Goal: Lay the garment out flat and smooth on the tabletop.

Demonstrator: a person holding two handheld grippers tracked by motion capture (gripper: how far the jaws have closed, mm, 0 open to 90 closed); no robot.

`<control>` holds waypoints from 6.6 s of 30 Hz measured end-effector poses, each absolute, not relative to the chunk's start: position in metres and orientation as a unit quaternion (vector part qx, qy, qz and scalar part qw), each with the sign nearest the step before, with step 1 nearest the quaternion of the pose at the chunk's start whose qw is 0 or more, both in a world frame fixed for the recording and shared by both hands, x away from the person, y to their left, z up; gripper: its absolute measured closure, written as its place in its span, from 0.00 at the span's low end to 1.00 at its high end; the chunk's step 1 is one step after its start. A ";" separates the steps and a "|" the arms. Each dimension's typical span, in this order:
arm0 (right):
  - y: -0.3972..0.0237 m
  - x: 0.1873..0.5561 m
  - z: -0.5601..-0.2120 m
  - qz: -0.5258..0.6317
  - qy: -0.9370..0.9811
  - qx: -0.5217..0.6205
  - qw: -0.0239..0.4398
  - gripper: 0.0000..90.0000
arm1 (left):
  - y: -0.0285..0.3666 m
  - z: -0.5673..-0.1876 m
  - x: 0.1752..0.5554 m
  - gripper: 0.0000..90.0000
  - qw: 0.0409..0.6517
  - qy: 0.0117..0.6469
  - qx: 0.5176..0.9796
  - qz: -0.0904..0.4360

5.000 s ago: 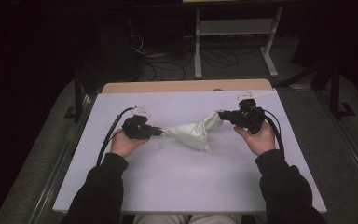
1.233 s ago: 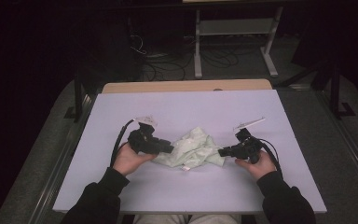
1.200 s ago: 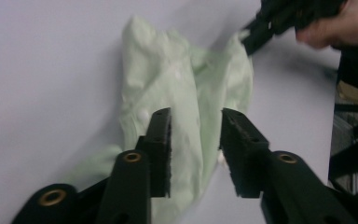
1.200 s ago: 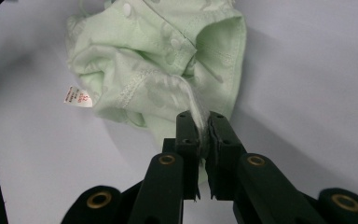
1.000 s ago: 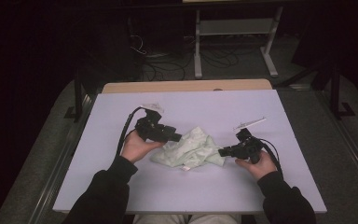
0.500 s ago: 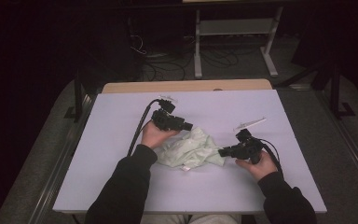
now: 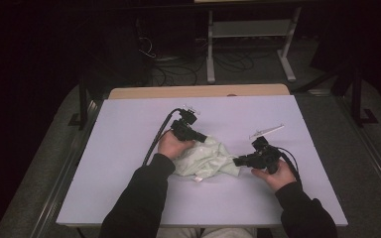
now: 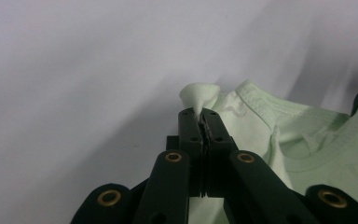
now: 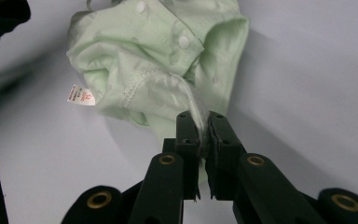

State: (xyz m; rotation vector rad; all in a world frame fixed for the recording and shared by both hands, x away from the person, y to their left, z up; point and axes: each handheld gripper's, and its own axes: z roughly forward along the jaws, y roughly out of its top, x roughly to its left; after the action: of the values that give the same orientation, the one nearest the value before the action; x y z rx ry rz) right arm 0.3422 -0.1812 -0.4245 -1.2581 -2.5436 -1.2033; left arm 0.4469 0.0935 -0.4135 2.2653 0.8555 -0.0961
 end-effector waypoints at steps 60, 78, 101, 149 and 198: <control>-0.149 0.383 -0.429 -0.426 -0.829 -0.362 0.033 0.43 | 0.230 -0.411 0.324 0.98 0.502 0.359 0.783 0.078; -0.131 0.400 -0.431 -0.395 -0.847 -0.353 0.051 0.98 | 0.246 -0.410 0.331 0.98 0.519 0.389 0.756 0.092; -0.184 0.393 -0.304 -0.507 -0.769 -0.362 -0.144 0.98 | 0.196 -0.296 0.366 0.98 0.570 0.294 0.733 0.227; -0.169 0.311 -0.433 -0.414 -0.831 -0.370 0.027 0.98 | 0.259 -0.413 0.308 0.54 0.491 0.329 0.805 0.043; -0.180 0.345 -0.334 -0.481 -0.803 -0.349 -0.025 0.98 | 0.225 -0.309 0.358 0.98 0.483 0.288 0.821 0.103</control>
State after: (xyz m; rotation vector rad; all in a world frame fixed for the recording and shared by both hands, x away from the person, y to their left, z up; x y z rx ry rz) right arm 0.3453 -0.1798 -0.3337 -1.1158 -2.5651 -1.5369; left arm 0.3582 0.2246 -0.3086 2.0006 0.7008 0.2498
